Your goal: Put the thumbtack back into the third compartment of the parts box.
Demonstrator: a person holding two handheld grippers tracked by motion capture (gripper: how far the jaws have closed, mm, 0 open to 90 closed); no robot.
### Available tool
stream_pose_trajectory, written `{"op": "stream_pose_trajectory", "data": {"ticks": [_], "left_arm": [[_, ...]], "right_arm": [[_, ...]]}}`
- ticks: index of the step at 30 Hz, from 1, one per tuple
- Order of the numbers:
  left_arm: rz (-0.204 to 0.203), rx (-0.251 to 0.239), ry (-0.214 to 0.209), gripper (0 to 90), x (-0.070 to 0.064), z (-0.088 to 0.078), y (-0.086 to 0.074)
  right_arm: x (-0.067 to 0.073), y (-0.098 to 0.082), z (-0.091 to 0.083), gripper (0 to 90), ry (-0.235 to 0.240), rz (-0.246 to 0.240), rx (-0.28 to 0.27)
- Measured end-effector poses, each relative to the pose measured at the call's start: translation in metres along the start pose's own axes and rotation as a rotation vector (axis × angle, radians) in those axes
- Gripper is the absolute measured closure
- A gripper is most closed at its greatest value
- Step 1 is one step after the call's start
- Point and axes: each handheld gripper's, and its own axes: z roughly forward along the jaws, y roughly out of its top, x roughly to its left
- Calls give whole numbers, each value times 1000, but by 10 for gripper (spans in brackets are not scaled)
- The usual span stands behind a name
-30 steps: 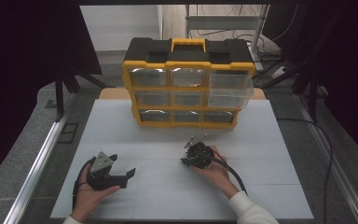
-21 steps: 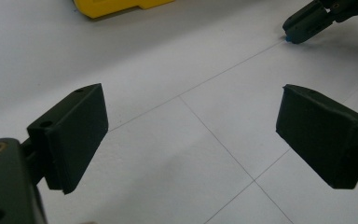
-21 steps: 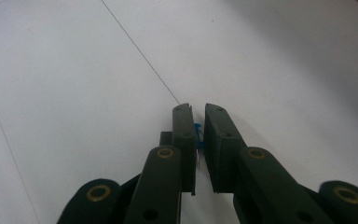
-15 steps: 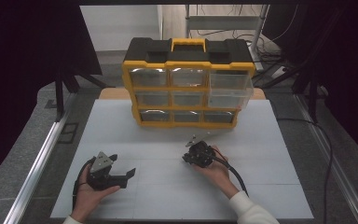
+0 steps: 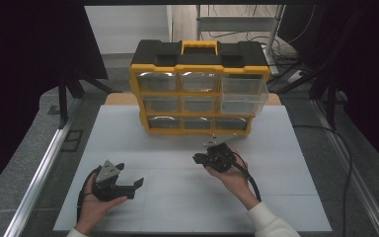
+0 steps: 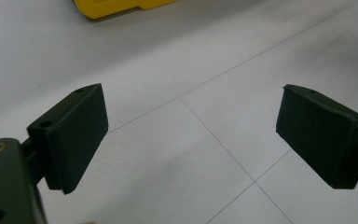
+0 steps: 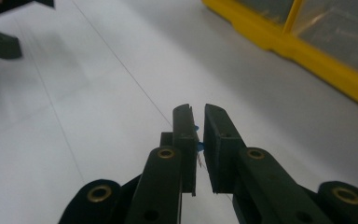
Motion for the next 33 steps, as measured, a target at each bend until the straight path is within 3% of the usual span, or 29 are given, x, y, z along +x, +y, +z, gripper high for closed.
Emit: {"op": "stream_pose_trajectory", "data": {"ticks": [13,22,33], "left_arm": [[-1,-6,1,93,0,0,1],[0,-7,-2,93,0,0,2],[-2,-11,-1,93,0,0,2]], "right_arm": [[3,27,-53,831,22,13,-181],[3,38,-75,831,10,19,-235],[5,75,-111,831,-37,-15,-312]]}}
